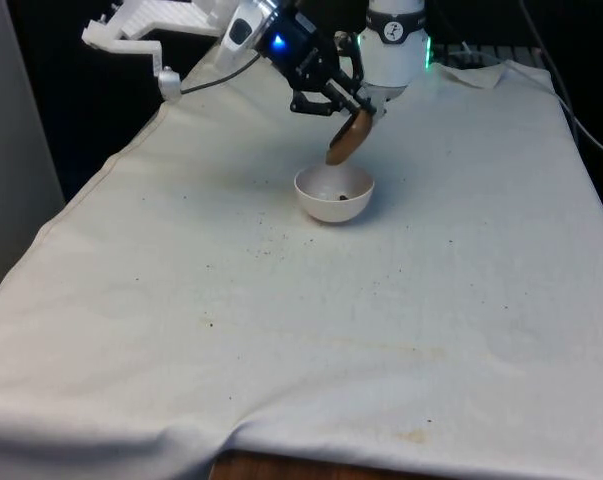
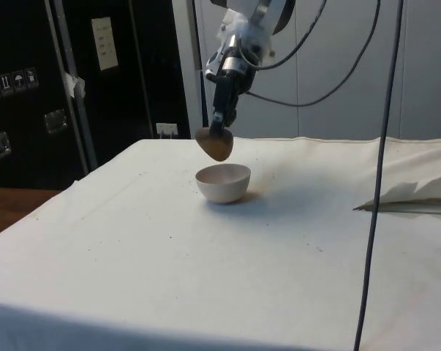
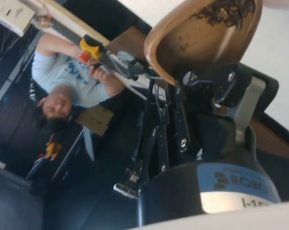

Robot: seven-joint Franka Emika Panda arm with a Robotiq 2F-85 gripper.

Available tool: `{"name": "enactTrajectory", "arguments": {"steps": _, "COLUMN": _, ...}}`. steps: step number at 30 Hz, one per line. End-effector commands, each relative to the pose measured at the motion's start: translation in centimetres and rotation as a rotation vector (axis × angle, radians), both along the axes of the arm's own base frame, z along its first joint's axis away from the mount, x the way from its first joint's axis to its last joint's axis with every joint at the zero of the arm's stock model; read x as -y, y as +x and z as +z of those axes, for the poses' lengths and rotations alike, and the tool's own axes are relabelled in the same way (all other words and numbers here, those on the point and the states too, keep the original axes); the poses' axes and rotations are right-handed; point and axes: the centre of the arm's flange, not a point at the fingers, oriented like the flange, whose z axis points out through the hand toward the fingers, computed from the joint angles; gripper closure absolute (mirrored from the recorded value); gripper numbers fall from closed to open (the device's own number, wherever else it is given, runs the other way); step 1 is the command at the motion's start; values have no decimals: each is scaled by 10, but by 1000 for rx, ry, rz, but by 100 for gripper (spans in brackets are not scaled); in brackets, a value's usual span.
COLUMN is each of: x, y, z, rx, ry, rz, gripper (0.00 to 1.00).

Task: Pour the coffee beans from the cup into the bowl.

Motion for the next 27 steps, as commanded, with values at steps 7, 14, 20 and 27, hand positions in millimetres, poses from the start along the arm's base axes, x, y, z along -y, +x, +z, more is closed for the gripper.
{"name": "enactTrajectory", "arguments": {"steps": 7, "x": 6, "y": -1, "z": 1, "rx": 24, "ry": 69, "rz": 22, "gripper": 100}}
{"name": "enactTrajectory", "arguments": {"steps": 14, "x": 12, "y": -3, "z": 1, "rx": 44, "ry": 122, "rz": 38, "gripper": 100}}
{"name": "enactTrajectory", "arguments": {"steps": 20, "x": 16, "y": -5, "z": 1, "rx": 59, "ry": 165, "rz": 51, "gripper": 100}}
{"name": "enactTrajectory", "arguments": {"steps": 27, "x": 22, "y": -7, "z": 2, "rx": 78, "ry": 210, "rz": 61, "gripper": 100}}
